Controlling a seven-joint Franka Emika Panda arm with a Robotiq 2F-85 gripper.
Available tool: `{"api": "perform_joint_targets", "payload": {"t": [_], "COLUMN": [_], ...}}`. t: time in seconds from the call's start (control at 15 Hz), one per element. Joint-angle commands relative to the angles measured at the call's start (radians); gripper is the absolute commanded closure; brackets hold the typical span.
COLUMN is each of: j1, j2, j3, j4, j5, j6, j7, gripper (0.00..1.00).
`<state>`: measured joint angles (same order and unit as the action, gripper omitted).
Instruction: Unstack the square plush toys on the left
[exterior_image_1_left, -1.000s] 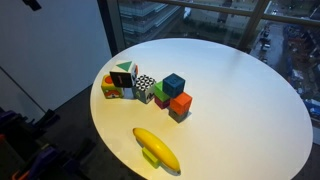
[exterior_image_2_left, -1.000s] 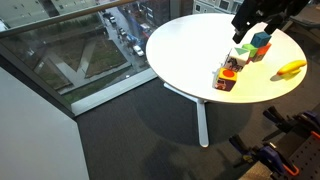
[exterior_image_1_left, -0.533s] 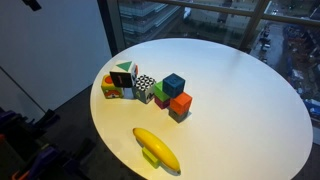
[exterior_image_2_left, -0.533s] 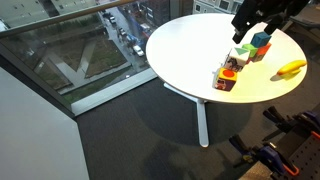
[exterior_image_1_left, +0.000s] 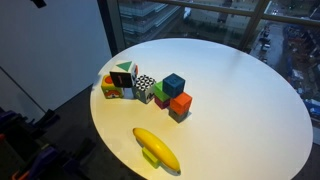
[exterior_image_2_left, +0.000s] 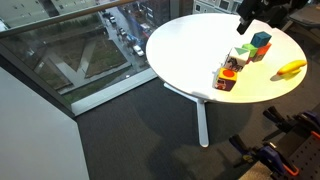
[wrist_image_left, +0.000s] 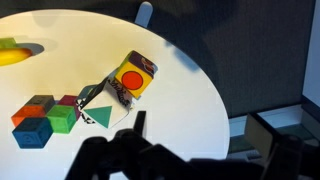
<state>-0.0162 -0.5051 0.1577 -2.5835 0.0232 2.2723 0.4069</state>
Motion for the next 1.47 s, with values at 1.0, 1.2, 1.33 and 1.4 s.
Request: {"api": "perform_joint_targets", "payload": {"t": [1.0, 1.2, 1.33, 1.4], "j1": [0.018, 0.008, 0.000, -0.005], "j2": [0.236, 0.293, 0.328, 0.344], "j3": [-0.211, -0.226, -0.240, -0.246], "j4": [0.192, 0.231, 0.255, 0.266], "j5": [0.041, 0.039, 0.036, 0.031], "j6": [-0.063, -0.068, -0.072, -0.068], "j7": [-0.549, -0.615, -0.654, -0.669], "gripper": [0.00, 0.00, 0.00, 0.00]}}
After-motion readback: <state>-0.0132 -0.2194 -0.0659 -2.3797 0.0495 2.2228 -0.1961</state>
